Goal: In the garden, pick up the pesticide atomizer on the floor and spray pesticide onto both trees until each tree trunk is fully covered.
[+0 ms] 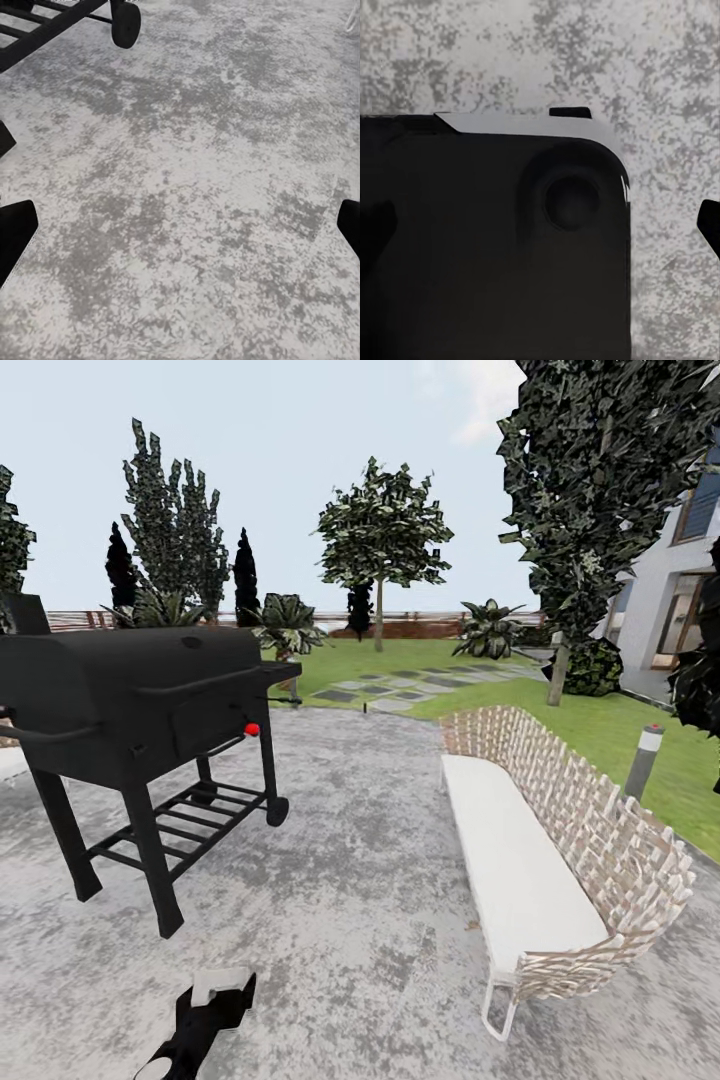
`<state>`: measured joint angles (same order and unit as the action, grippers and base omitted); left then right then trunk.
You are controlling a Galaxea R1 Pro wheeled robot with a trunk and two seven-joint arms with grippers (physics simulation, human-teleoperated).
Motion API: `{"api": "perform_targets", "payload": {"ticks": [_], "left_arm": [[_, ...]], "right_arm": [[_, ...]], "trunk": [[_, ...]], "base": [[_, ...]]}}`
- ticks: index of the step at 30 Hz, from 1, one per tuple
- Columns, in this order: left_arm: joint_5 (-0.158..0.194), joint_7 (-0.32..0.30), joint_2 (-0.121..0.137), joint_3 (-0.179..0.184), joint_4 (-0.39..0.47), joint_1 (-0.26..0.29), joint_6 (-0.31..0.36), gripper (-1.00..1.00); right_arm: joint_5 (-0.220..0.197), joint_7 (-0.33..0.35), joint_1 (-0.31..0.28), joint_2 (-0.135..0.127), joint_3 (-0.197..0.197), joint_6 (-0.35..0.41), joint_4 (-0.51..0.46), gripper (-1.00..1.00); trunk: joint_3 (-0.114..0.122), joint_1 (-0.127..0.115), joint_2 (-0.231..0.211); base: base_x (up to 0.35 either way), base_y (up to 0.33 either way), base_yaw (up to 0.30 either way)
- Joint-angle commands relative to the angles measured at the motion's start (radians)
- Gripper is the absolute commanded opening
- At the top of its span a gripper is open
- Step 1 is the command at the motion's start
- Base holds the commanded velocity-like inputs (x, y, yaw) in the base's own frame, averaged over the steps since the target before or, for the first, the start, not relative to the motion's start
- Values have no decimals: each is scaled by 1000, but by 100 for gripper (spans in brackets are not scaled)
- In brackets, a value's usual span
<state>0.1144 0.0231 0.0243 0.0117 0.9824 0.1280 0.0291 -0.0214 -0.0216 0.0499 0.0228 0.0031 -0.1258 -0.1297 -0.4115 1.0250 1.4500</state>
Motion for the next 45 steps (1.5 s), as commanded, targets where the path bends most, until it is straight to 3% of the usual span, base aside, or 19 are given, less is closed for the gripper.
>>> {"api": "perform_targets", "payload": {"ticks": [1,15,40,45], "left_arm": [[0,0,0,-1,0,0,0,100],[-1,0,2,-2,1,1,-3,100],[-1,0,2,-2,2,1,-3,100],[-1,0,2,-2,2,1,-3,100]], "right_arm": [[0,0,0,0,0,0,-1,100],[1,0,0,0,0,0,-2,100],[1,0,0,-3,0,0,-2,100],[1,-1,0,-2,0,-1,-3,100]], "trunk": [[1,0,0],[15,0,0],[17,0,0],[1,19,35]], "base": [[167,327,-137],[76,147,-173],[120,112,-10],[1,1,0]]}}
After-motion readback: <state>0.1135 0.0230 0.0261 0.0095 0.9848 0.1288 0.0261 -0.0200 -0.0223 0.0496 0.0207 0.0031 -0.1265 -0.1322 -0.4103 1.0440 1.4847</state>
